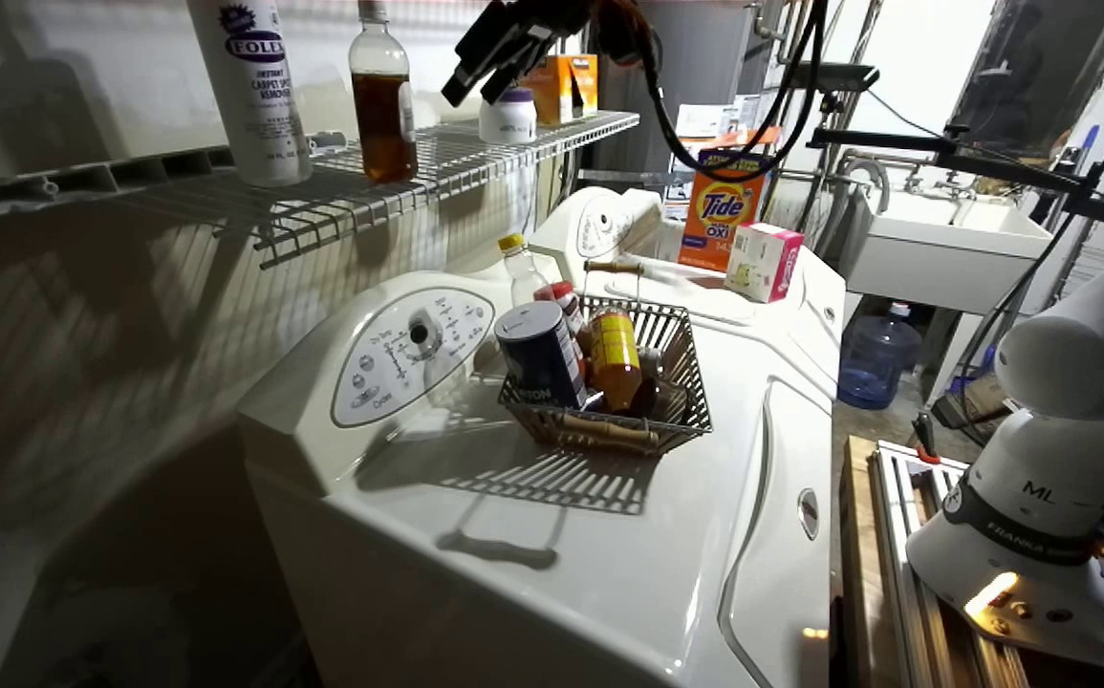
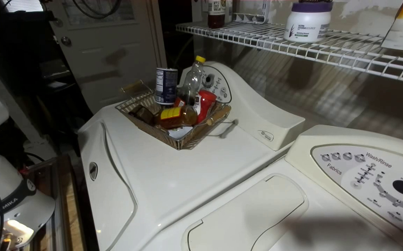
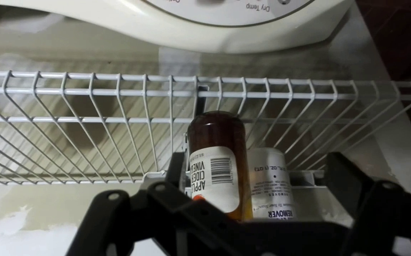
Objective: Pick up the bottle and place it on the shelf
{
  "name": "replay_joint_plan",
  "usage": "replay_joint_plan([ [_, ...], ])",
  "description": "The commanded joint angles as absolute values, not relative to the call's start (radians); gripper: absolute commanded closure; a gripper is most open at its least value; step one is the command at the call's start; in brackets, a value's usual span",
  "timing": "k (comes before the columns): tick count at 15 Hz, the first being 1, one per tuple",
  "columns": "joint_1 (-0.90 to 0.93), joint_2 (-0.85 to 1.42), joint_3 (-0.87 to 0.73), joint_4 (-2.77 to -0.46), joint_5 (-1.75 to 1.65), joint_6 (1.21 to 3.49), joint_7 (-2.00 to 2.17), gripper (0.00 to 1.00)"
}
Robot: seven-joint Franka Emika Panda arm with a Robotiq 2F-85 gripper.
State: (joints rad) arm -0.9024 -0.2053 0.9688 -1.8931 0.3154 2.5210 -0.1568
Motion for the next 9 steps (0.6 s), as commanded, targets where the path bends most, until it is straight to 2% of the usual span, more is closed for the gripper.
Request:
replay_joint_plan([
  [1, -0.812, -0.334, 0.837, -1.959, 0.486, 2.450, -0.293, 0.00],
  [3, -0.770, -0.386, 0.777, -1.993, 0.537, 2.418, -0.340, 0.00],
  [4, -0.606, -0.367, 0.635, -2.016, 0.454, 2.425, -0.293, 0.00],
  [9, -0.230, -0.436, 0.295, -2.131, 0.309, 2.413, -0.232, 0.00],
])
